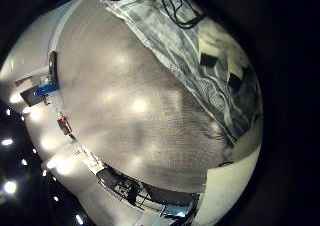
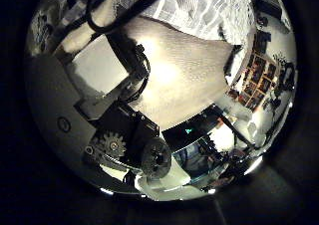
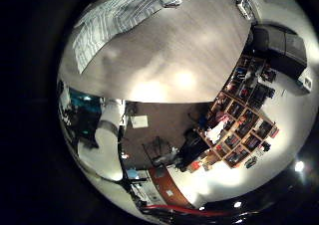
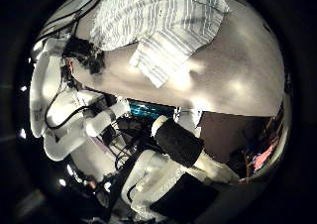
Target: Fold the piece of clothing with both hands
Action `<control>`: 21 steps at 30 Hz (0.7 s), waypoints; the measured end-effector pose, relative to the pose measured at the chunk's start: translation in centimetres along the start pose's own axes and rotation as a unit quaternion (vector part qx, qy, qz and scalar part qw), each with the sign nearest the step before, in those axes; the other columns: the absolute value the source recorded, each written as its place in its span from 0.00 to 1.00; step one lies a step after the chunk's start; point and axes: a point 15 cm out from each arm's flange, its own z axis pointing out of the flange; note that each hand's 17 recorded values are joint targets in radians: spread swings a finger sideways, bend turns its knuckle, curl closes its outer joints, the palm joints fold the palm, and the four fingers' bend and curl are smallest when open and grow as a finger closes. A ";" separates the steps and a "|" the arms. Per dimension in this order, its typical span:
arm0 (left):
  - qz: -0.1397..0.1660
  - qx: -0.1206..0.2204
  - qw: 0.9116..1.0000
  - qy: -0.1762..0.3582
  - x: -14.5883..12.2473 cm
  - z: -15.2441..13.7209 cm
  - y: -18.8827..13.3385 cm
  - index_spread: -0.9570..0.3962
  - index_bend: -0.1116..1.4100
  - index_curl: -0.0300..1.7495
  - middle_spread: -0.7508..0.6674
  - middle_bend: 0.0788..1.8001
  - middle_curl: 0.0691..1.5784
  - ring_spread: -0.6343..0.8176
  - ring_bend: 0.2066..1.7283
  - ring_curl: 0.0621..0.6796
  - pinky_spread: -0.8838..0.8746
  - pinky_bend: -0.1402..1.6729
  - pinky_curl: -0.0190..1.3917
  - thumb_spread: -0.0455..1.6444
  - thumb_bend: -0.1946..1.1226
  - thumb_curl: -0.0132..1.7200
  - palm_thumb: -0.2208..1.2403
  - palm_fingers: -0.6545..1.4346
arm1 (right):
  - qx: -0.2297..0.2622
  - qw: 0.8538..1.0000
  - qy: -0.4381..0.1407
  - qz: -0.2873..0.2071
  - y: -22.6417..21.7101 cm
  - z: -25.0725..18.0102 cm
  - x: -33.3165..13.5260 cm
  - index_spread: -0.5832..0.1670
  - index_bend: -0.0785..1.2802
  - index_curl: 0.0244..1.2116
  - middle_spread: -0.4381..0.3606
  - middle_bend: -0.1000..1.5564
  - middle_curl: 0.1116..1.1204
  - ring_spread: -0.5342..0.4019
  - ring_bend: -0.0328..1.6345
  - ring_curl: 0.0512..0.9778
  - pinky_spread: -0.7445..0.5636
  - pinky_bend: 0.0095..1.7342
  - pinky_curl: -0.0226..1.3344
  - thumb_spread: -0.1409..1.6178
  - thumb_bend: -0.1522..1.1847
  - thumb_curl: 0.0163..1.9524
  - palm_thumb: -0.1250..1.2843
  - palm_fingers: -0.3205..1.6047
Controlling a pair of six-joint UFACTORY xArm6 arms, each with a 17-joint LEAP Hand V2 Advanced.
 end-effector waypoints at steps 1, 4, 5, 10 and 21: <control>0.002 0.005 1.000 0.000 0.3 -0.7 -0.1 0.26 0.39 0.54 0.16 0.50 0.53 0.10 0.69 0.67 0.13 0.56 0.43 0.66 0.15 0.28 0.71 0.83 | -0.005 1.000 0.004 -0.011 -0.4 0.5 0.2 0.23 0.17 0.22 0.40 0.22 0.25 0.52 0.36 0.17 0.81 0.33 0.14 0.77 0.10 0.14 0.38 0.32; 0.005 0.009 1.000 -0.001 0.6 -2.0 -0.4 0.24 0.38 0.57 0.15 0.50 0.55 0.11 0.70 0.69 0.12 0.59 0.45 0.66 0.14 0.29 0.72 0.82 | -0.036 0.999 0.006 -0.032 -1.6 3.0 0.5 0.25 0.15 0.21 0.40 0.21 0.25 0.49 0.37 0.18 0.78 0.35 0.15 0.74 0.09 0.14 0.36 0.30; 0.005 0.010 1.000 -0.002 0.6 -2.3 -0.5 0.23 0.37 0.59 0.14 0.50 0.56 0.11 0.71 0.70 0.12 0.59 0.45 0.66 0.14 0.29 0.72 0.81 | -0.048 0.998 0.004 -0.035 -2.0 4.1 0.5 0.26 0.15 0.20 0.41 0.22 0.25 0.49 0.38 0.18 0.77 0.35 0.15 0.73 0.09 0.14 0.36 0.30; 0.004 0.003 1.000 -0.003 0.3 -3.6 -0.2 0.20 0.36 0.65 0.14 0.51 0.59 0.11 0.72 0.72 0.12 0.60 0.47 0.67 0.14 0.31 0.72 0.80 | -0.054 0.998 0.002 -0.044 -4.8 7.8 0.1 0.29 0.15 0.18 0.45 0.22 0.25 0.55 0.40 0.19 0.80 0.39 0.17 0.68 0.08 0.14 0.27 0.27; 0.000 0.002 1.000 0.000 -0.4 -4.2 0.0 0.17 0.31 0.74 0.13 0.51 0.62 0.11 0.73 0.73 0.12 0.61 0.48 0.67 0.14 0.33 0.72 0.80 | -0.061 0.996 0.005 -0.057 -7.5 14.3 -1.8 0.36 0.16 0.17 0.52 0.22 0.25 0.68 0.44 0.20 0.88 0.50 0.19 0.65 0.09 0.15 0.26 0.27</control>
